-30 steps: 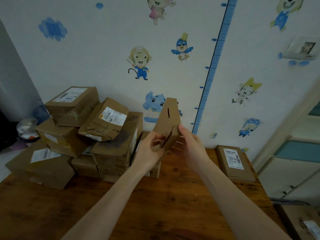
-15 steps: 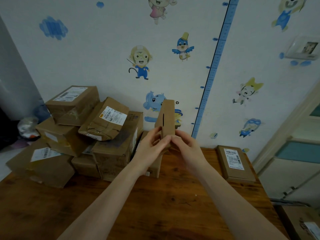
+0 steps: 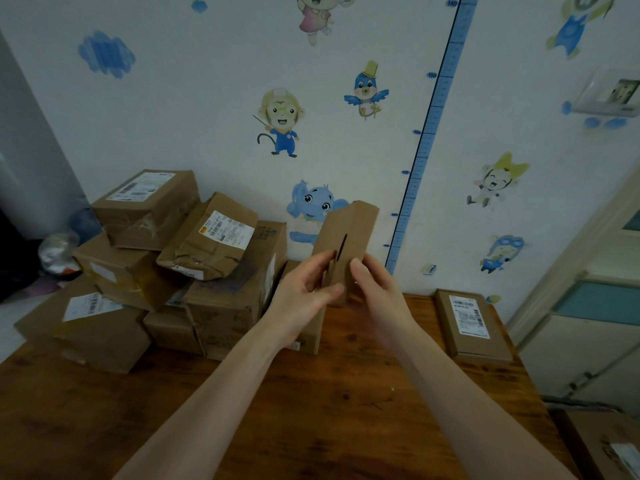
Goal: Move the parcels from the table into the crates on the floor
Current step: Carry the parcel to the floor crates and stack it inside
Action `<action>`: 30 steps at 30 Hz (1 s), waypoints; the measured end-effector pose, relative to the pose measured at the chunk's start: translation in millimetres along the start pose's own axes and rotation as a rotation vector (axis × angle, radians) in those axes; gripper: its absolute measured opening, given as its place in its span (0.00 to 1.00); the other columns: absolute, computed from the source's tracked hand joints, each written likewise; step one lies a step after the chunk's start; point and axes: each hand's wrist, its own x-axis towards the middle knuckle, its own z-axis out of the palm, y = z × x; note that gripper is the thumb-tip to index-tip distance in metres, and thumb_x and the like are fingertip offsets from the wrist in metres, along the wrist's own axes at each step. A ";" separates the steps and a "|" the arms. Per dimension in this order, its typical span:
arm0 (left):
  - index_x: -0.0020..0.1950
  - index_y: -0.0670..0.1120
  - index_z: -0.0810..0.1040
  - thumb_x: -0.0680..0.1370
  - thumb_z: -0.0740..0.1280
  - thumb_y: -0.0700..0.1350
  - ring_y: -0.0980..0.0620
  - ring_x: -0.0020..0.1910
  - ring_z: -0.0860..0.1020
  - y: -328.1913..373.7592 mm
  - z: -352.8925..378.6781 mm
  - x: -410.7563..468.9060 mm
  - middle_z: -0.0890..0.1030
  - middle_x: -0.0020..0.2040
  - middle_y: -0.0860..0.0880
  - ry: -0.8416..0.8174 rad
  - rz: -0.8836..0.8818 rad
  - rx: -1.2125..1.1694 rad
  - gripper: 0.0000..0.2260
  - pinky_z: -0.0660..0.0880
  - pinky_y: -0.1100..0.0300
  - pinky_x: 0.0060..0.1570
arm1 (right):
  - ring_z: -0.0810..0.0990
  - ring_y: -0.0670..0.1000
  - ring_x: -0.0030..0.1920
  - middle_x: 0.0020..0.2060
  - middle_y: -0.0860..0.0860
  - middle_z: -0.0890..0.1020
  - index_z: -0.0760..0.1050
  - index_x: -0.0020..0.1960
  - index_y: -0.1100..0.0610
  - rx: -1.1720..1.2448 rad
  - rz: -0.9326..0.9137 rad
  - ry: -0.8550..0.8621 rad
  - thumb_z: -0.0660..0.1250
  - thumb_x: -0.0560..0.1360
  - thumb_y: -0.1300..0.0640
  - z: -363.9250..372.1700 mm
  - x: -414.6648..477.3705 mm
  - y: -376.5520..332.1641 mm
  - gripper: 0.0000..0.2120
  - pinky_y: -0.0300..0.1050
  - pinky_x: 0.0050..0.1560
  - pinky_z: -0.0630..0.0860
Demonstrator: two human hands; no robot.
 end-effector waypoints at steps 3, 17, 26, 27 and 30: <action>0.65 0.61 0.69 0.76 0.68 0.41 0.63 0.57 0.76 -0.6 1.1 0.2 0.77 0.58 0.59 0.027 -0.002 0.035 0.22 0.75 0.61 0.56 | 0.81 0.52 0.56 0.54 0.53 0.82 0.76 0.61 0.51 -0.065 -0.029 0.004 0.60 0.80 0.58 -1.0 -1.8 0.8 0.12 0.48 0.50 0.80; 0.60 0.47 0.75 0.67 0.65 0.70 0.45 0.56 0.80 9.9 0.9 4.3 0.81 0.54 0.44 0.102 -0.221 -0.205 0.33 0.74 0.40 0.59 | 0.80 0.54 0.50 0.48 0.51 0.82 0.78 0.56 0.48 -0.213 -0.006 -0.019 0.60 0.80 0.51 -1.6 -6.3 4.3 0.10 0.49 0.44 0.78; 0.65 0.43 0.71 0.77 0.64 0.46 0.41 0.55 0.80 4.7 -22.6 4.5 0.80 0.57 0.39 0.195 -0.312 -0.498 0.17 0.80 0.49 0.47 | 0.77 0.49 0.52 0.52 0.47 0.78 0.77 0.56 0.48 -0.269 0.036 0.053 0.64 0.78 0.55 -0.5 -3.0 5.7 0.08 0.46 0.46 0.77; 0.62 0.42 0.73 0.78 0.63 0.44 0.41 0.55 0.80 3.0 -27.4 3.3 0.80 0.57 0.39 0.228 -0.303 -0.533 0.14 0.79 0.49 0.49 | 0.77 0.51 0.54 0.54 0.49 0.78 0.76 0.58 0.49 -0.205 0.046 0.139 0.65 0.77 0.57 -2.0 -0.7 7.7 0.10 0.50 0.51 0.78; 0.59 0.38 0.74 0.78 0.61 0.40 0.41 0.56 0.80 -5.8 -39.2 -1.7 0.80 0.56 0.37 0.293 -0.307 -0.622 0.11 0.77 0.48 0.54 | 0.75 0.56 0.60 0.60 0.54 0.74 0.65 0.71 0.58 0.042 0.189 0.289 0.68 0.74 0.62 -8.5 7.0 8.0 0.26 0.58 0.61 0.74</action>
